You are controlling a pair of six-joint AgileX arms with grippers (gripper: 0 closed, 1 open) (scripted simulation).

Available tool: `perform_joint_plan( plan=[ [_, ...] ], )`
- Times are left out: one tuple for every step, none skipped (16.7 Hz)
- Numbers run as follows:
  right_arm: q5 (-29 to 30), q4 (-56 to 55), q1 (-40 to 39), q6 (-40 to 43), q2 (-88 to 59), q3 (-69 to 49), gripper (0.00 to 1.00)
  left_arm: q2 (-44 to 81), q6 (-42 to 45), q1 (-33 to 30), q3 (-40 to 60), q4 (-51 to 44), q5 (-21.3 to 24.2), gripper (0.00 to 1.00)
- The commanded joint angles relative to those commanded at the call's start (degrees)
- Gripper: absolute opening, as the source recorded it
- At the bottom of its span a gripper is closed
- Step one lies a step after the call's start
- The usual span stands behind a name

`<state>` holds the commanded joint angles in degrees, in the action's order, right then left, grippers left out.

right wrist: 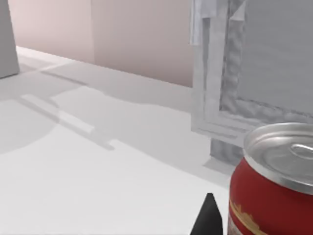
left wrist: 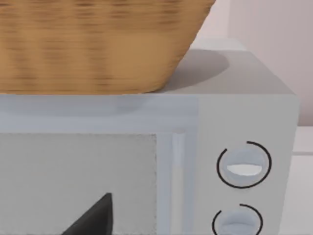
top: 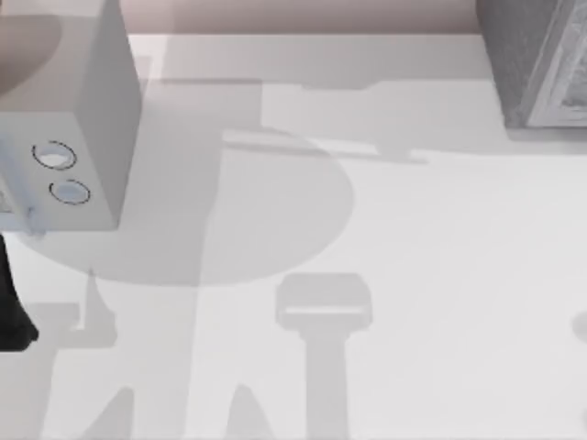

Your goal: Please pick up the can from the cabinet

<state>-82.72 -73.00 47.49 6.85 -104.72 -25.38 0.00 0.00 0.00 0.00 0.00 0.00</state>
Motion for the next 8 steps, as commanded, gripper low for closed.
perform_joint_plan(
  plan=[
    [-3.61, -3.18, 2.07, 0.3, -4.82, -1.11, 0.0, 0.0, 0.0, 0.0, 0.0, 0.0, 0.0, 1.0],
    [-6.87, -6.05, 3.95, 0.56, -9.17, -2.1, 0.0, 0.0, 0.0, 0.0, 0.0, 0.0, 0.0, 1.0],
    [-9.76, -8.59, 5.62, 0.79, -12.98, -2.97, 0.0, 0.0, 0.0, 0.0, 0.0, 0.0, 0.0, 1.0],
    [-12.25, -10.76, 7.06, 0.99, -16.19, -3.71, 0.0, 0.0, 0.0, 0.0, 0.0, 0.0, 0.0, 1.0],
    [-14.3, -12.55, 8.25, 1.15, -18.78, -4.31, 0.0, 0.0, 0.0, 0.0, 0.0, 0.0, 0.0, 1.0],
    [-15.85, -13.92, 9.16, 1.26, -20.73, -4.77, 0.0, 0.0, 0.0, 0.0, 0.0, 0.0, 0.0, 1.0],
    [-16.93, -14.86, 9.79, 1.34, -22.07, -5.08, 0.0, 0.0, 0.0, 0.0, 0.0, 0.0, 0.0, 1.0],
    [-17.51, -15.37, 10.14, 1.38, -22.79, -5.24, 0.0, 0.0, 0.0, 0.0, 0.0, 0.0, 0.0, 1.0]
  ],
)
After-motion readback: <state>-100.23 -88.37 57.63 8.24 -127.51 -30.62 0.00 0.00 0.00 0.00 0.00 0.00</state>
